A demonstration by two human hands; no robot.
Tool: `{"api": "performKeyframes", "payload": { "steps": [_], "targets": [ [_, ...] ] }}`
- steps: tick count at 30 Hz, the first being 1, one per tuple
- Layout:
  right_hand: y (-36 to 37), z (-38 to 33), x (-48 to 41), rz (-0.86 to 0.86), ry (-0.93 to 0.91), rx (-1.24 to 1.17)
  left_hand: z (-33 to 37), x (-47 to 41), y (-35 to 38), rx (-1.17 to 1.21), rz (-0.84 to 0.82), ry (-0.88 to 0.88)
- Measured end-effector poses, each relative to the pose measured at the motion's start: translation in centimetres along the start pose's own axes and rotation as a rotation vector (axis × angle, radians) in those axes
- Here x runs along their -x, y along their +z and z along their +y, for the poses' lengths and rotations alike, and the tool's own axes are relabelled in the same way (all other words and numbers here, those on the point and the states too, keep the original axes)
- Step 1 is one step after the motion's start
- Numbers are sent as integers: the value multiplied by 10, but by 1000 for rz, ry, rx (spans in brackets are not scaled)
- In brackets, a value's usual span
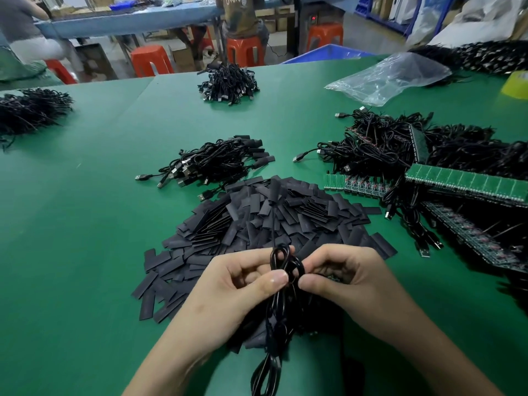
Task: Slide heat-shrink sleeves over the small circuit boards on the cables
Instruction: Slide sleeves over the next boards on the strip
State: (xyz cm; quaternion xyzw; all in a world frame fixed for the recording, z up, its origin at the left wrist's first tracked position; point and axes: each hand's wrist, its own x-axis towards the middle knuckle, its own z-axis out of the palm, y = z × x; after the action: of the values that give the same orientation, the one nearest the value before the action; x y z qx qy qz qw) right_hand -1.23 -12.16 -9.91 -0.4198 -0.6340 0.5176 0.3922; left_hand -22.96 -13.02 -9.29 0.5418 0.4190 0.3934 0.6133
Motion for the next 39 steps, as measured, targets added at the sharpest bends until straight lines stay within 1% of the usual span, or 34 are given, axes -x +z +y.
{"api": "performKeyframes", "payload": {
  "steps": [3, 4, 8, 10, 13, 15, 17, 19, 21, 23, 24, 26, 28, 30, 32, 34, 35, 37, 39],
  "targets": [
    [0, 1, 1, 4, -19, 22, 5, 1, -10, 6, 81, 47],
    [-1, 0, 1, -3, -27, 20, 9, 0, -16, -39, 125, 72],
    [-3, 1, 2, -30, -33, -64, 41, -18, -48, -386, 346, 229],
    [-4, 1, 2, -38, -38, -74, 65, -43, -65, -591, 430, 261],
    [-2, 1, 3, -48, -50, -85, 92, -95, -87, -899, 552, 261],
    [-3, 1, 3, -39, -60, -81, 103, -123, -92, -1100, 589, 192],
    [-3, 1, 3, -17, -78, -81, 104, -131, -89, -1200, 604, 133],
    [-2, 1, 2, 9, -103, -81, 93, -121, -76, -1157, 558, 177],
    [-1, 1, 2, 31, -137, -72, 71, -100, -55, -1026, 384, 175],
    [0, -1, 2, 48, -181, -77, 48, -76, -29, -933, 166, 116],
    [1, -2, 2, 55, -205, -87, 37, -66, -19, -895, 84, 97],
    [5, -4, 4, 72, -252, -92, 22, -53, -3, -764, -44, 33],
    [10, -4, 5, 97, -283, -64, 17, -45, 6, -571, -125, -41],
    [14, -4, 5, 136, -332, 12, 16, -40, 6, -381, -137, -76],
    [16, -5, 4, 180, -435, 132, 14, -35, 5, -216, -138, -93],
    [16, -6, 3, 222, -512, 222, 8, -31, 5, -119, -120, -90],
    [14, -6, 3, 246, -520, 253, 5, -30, 5, -90, -90, -84],
    [10, -4, 3, 295, -447, 262, 0, -27, 6, -44, 5, -75],
    [6, -2, 3, 318, -280, 185, -2, -24, 7, -8, 72, -30]
  ]
}}
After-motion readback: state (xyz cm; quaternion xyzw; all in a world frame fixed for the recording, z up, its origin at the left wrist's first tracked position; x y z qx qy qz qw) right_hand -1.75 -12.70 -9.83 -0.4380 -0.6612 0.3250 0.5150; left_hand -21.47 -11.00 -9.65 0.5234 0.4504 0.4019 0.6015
